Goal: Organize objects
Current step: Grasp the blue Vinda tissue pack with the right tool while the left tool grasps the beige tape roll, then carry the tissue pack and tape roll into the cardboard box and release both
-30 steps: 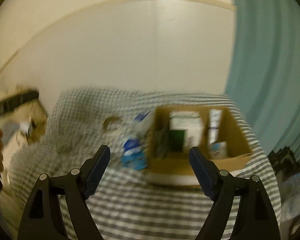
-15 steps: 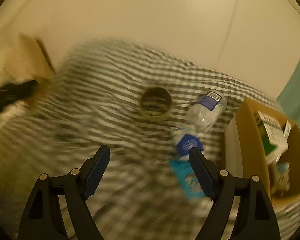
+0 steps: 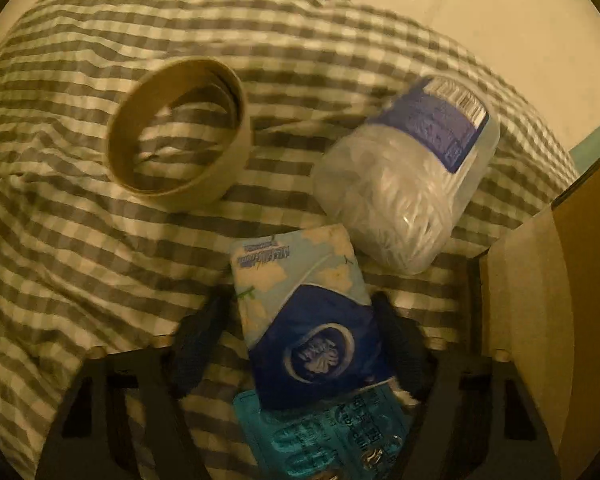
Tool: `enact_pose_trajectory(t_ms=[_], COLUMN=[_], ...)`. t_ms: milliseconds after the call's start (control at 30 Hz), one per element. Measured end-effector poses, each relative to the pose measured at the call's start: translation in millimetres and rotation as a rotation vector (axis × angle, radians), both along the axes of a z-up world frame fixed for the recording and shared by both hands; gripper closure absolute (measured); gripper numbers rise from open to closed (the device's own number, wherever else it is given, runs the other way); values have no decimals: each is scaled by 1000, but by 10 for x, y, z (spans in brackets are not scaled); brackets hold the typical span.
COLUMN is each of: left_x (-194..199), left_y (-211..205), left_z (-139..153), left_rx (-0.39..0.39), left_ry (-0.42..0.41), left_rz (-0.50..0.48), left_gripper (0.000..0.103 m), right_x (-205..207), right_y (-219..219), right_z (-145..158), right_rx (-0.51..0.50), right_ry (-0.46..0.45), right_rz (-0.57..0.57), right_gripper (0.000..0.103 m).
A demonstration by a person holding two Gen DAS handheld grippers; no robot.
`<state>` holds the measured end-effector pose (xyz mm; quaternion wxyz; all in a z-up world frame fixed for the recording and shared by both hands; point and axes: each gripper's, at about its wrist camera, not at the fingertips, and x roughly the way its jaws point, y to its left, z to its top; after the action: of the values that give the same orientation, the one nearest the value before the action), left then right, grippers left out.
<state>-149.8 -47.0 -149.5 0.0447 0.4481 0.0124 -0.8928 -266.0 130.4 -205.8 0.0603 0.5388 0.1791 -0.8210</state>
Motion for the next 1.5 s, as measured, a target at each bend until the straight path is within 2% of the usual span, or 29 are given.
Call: enact_pose_trajectory(t_ms=[167,267,300,367,467,533,633,833,933,1000,1033,1100,1133,1267,1400,1500], left_x=[-58,-207,-260,-396,-627,-788,-992,-1181,-1294,-1394,-1417,-1430,-1414,-1253,-980,-662], left_y=[142,224,242,285,388,445,545,863,841,801,798,802,802,784,748,627], left_z=[52,71,68,43,-24,-102,-249,-472,-540,-582,-593,-614,-612,-522,-270,166], left_rx=[-2,-5,3,12,4,23,43,34,59,105,117,131,136,104,-45,-4], left_ry=[12,22,24,24,21,19,-7,-40,-64,-85,-90,-106,-106,-95,-104,-55], left_rz=[-50,-54,-61,-66,-96,-121,-149,-291,-283,-279,-286,-317,-325,-328,-279,-246], left_gripper=[0,0,0,0,0,0,0,0,0,0,1,16,19,21,21,21], right_x=[168,148,131,70,11,-34,-64,-136,-145,-143,-140,-140,-130,-50,77,283], right_y=[46,156,172,191,142,163,236,245,228,229,234,248,242,226,204,199], right_z=[309,586,677,857,1021,1007,1000,938,929,928,925,914,909,928,1132,1539], right_rx=[-65,-244,-251,-198,-184,-171,-214,-206,-216,-217,-217,-215,-212,-218,-259,-242], right_ry=[70,41,52,98,110,120,124,148,143,142,140,132,126,126,127,198], right_rz=[34,36,37,46,38,14,-5,-21,-16,-16,-17,-22,-22,-3,37,77], right_gripper=[50,50,50,50,50,50,50,50,50,50,50,50,50,50,50,50])
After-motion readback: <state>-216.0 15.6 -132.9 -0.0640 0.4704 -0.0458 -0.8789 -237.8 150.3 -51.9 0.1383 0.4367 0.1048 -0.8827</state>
